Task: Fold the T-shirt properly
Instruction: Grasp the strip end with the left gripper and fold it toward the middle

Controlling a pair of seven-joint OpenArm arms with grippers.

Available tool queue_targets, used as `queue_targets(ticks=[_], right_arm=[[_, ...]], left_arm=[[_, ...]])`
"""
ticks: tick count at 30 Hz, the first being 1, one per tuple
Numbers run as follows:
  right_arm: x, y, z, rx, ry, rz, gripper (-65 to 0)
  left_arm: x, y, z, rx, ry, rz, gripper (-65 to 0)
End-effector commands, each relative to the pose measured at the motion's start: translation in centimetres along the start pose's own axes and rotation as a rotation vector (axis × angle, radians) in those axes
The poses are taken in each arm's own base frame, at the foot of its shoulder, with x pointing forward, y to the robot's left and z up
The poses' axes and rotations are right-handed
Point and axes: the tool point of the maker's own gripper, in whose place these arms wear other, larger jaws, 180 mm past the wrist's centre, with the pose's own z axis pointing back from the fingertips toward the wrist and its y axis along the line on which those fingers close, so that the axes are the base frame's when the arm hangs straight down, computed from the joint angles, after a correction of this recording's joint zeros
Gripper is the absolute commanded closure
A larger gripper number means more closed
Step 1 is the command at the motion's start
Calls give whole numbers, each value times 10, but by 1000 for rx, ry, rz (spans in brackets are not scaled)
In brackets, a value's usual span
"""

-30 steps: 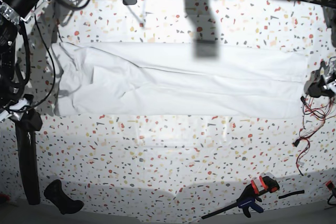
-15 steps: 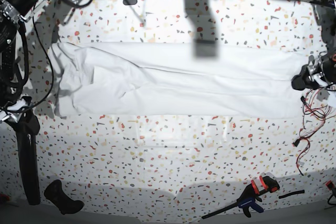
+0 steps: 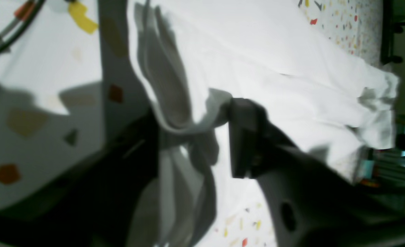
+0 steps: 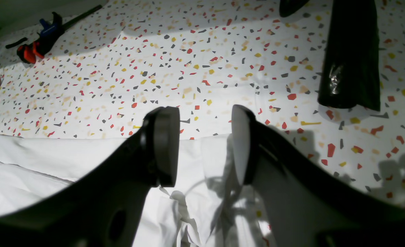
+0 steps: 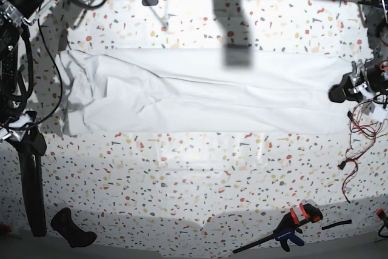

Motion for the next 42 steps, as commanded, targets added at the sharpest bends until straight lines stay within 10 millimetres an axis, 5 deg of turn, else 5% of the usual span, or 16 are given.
queue_targets(ticks=[1,5,11,22,26,31,42], right_arm=[[20,-1,5,2,-62,31,-253],[20,-1,5,2,-62,31,-253],[20,0,4,3,-62,31,-252],[20,0,4,4,-62,30,-252],[19,0,4,4,-62,29,-253],[19,0,4,5,-62,29,-253],[22,5,4,28,-79,21,-253]], left_arm=[[20,0,10,7,-47,-24,-176],[21,0,11,6,-51,-23,0],[31,-17,13,-14,-51,-95,0],[44,-106,19,28,-36,-514,0],[31,-149,6,44,-110,-613,0],[-3,-194,-17,-75,-180,-532,0],[-46,-275,-70,-269,-175,-453,0]])
